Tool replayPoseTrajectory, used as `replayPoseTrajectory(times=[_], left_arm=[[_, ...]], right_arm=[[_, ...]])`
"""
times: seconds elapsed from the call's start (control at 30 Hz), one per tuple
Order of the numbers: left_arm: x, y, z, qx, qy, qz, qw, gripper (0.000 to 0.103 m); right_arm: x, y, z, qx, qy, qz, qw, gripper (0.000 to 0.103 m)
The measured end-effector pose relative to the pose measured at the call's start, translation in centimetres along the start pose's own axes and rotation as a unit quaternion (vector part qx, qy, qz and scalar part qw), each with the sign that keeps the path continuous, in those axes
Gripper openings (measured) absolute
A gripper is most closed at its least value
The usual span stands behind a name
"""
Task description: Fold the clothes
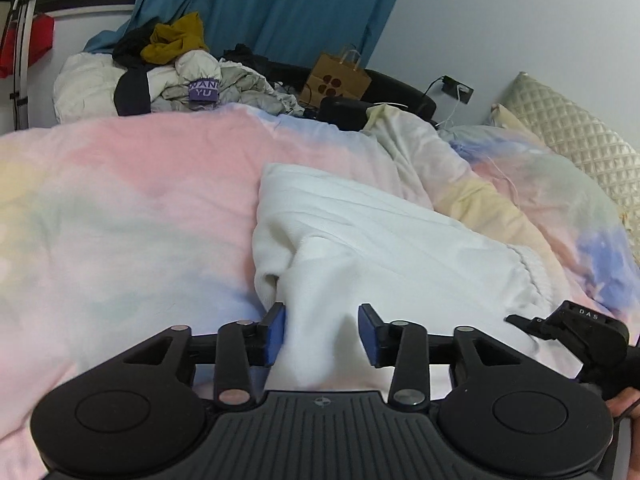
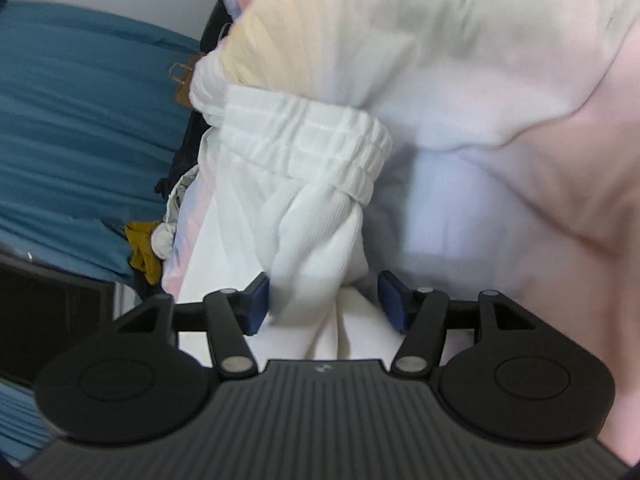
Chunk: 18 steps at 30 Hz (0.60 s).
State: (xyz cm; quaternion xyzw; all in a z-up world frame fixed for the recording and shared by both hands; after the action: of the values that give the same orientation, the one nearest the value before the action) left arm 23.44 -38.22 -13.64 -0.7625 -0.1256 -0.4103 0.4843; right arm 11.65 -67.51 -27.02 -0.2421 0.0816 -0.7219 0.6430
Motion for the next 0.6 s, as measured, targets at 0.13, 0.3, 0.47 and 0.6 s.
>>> replayPoseTrajectory(times=[0.13,0.3,0.47,0.6], left_arm=[[-0.7,-4.9,-0.7,-0.011,0.009,-0.012,0.9998,0.049],[-1.1,-11.5,-2.2,-0.006,0.032,-0.041,0.9986,0.056],[-1.3,-18.0,-3.4,-0.013,0.034,-0.061,0.9975,0.057],[-1.9,-22.6,-4.1,-0.011,0.043,-0.075,0.9962,0.064]], right_arm=[[-0.5,-4.6,2.4,-0.027,-0.08,-0.026,0.996,0.062],[-1.5,-10.1,7.0,-0.013,-0.197,-0.039,0.98,0.062],[-3.8,-15.6,11.3,0.003,-0.307,-0.034,0.951,0.062],[-5.6,-19.3,13.1,0.007,-0.351,-0.027,0.936,0.062]])
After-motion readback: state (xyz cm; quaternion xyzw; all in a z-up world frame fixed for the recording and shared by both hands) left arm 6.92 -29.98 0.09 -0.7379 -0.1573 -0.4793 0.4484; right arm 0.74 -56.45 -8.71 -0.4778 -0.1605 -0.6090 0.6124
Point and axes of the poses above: each gripper's, at about its wrist camera, not at the fingertips, and y roughly the way its jaws point, z to its left, x to its top, the point moved 6 cm from there along y, roughly the way its jaws point, and after that the axes turned 8 degrees about x, right-handed, at the moved point
